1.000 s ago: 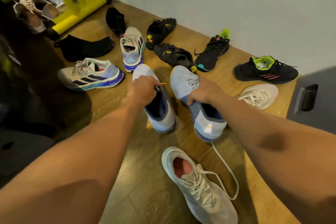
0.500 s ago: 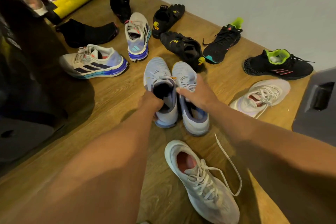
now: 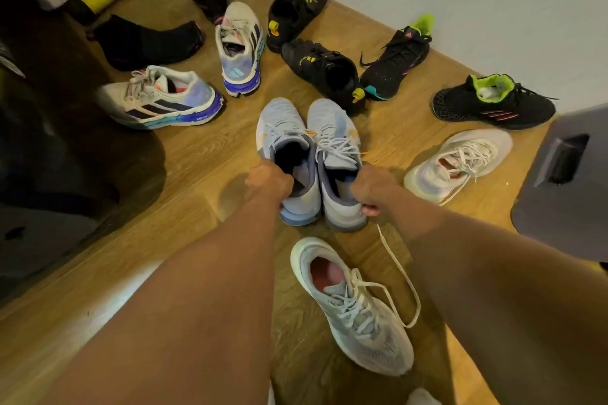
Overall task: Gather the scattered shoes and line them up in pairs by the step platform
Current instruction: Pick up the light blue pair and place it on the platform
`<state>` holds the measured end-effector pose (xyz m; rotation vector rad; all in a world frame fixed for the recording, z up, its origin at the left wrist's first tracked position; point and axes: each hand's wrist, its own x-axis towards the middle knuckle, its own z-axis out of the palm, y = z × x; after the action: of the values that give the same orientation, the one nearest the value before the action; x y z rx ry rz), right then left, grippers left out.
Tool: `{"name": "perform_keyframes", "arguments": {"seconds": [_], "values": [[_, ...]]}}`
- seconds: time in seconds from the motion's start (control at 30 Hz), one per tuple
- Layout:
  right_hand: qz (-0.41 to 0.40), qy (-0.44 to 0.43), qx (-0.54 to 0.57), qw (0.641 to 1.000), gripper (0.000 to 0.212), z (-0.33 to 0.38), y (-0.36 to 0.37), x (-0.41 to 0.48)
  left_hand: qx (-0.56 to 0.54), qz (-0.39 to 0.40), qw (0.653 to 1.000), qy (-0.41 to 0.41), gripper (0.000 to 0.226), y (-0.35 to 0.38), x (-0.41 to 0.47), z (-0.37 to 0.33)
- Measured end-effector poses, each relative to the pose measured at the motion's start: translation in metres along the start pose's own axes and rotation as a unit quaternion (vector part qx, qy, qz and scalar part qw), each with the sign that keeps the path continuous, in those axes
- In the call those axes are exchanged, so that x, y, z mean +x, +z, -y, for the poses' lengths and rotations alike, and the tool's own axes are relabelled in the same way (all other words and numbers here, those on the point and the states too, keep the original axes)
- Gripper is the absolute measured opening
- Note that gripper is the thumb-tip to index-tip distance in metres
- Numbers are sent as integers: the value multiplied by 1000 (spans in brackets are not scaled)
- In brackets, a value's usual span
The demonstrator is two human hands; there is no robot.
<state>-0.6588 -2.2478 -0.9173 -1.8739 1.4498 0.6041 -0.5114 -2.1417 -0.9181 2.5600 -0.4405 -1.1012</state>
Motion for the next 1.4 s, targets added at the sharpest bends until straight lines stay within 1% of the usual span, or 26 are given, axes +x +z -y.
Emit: {"name": "perform_keyframes", "arguments": {"seconds": [0.1,0.17,0.23,0.33,0.43,0.5,0.6,0.7,0.8,0.9,0.97,1.03,1.13,1.23,1.33,1.4], "values": [[-21,-10,26,999,28,6,-14,-13,44,-26,999,19,39,-15,-11,-6],[-16,-7,58,998,22,11,-33,-34,76,-40,996,39,35,-31,-30,-12],[-4,-2,96,995,16,19,-60,-67,78,-50,994,49,31,-53,-59,-19],[19,18,112,993,19,29,-110,-133,41,-22,998,45,32,-98,-116,-46],[25,47,99,994,25,38,-180,-222,23,16,999,42,30,-162,-192,-95],[25,64,102,992,29,43,-235,-293,41,25,996,71,28,-211,-253,-135],[9,79,143,987,30,47,-312,-404,73,32,989,125,40,-279,-342,-194],[-34,102,179,978,30,40,-365,-502,113,30,974,193,37,-331,-426,-241],[-97,147,199,964,28,23,-396,-594,148,24,947,284,35,-355,-502,-269],[-161,187,232,941,29,-7,-396,-683,175,37,917,356,35,-355,-575,-276],[-190,212,264,922,31,-29,-387,-736,171,84,911,367,36,-348,-621,-279],[-219,246,299,895,31,-54,-374,-786,173,124,894,395,33,-337,-670,-282],[-250,302,338,856,29,-89,-350,-854,219,123,845,472,25,-310,-741,-282],[-297,345,385,803,23,-129,-314,-916,247,142,802,525,35,-277,-810,-269],[-335,391,416,750,22,-164,-264,-980,259,178,765,562,37,-241,-880,-241],[-353,423,429,716,21,-185,-223,-1024,280,194,728,595,39,-214,-929,-211]]}}
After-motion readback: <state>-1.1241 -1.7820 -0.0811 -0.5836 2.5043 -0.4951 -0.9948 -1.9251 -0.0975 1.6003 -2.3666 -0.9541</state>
